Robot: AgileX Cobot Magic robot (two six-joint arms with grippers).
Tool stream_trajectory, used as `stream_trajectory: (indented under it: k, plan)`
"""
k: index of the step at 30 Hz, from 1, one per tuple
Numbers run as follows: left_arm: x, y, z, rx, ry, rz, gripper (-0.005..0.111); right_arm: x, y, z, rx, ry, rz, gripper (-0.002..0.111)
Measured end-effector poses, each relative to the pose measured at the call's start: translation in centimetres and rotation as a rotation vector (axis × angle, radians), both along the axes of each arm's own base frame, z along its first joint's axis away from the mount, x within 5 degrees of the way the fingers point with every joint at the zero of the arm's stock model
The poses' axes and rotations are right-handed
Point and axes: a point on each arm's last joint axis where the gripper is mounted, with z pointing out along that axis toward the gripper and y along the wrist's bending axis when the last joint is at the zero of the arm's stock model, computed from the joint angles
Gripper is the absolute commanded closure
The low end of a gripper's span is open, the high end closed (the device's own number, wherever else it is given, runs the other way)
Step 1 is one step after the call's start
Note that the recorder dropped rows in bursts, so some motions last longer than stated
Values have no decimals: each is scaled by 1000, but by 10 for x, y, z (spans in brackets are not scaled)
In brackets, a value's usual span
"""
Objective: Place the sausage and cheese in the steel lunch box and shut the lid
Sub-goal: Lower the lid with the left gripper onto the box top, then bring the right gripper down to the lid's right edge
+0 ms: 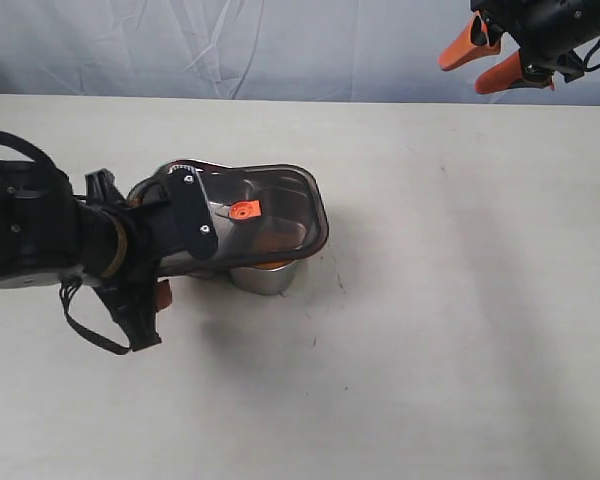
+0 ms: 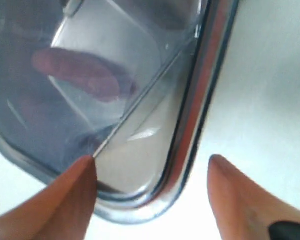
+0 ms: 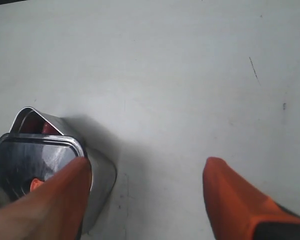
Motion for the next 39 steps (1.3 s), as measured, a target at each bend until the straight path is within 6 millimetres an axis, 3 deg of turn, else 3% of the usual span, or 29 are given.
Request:
stream_trajectory:
  k: [4,8,11,14,16,18,21,26,30,33,39]
  plan:
    - [-9,13,26,-8,-43,70,47,-2,6,2,32,14,15,46]
    - [-23,27,69,-95,-130,162,52,-5,36,1,24,-17,48,46]
    - [-20,46,93,-232,-167,394,67,-11,58,-1,-22,-37,100,46]
    - [-10,66,101,-419,-101,684,69,-22,87,-6,-130,-65,176,46]
    - [-8,80,100,-480,-22,830,72,-27,98,-9,-188,-61,183,53]
    - [-9,86,98,-490,35,874,82,-27,97,-11,-223,-59,174,69]
    - [-14,86,95,-462,120,831,105,-27,95,-12,-254,-50,155,108]
    - [-17,75,87,-462,255,707,106,-21,95,-11,-241,-69,77,109]
    - [-12,61,69,-483,394,657,107,-13,95,-15,-229,-113,24,109]
    - [-4,57,51,-448,453,640,107,0,98,-34,-200,-110,-53,109]
    - [-5,53,49,-484,490,654,107,20,113,-63,-17,-70,-178,109]
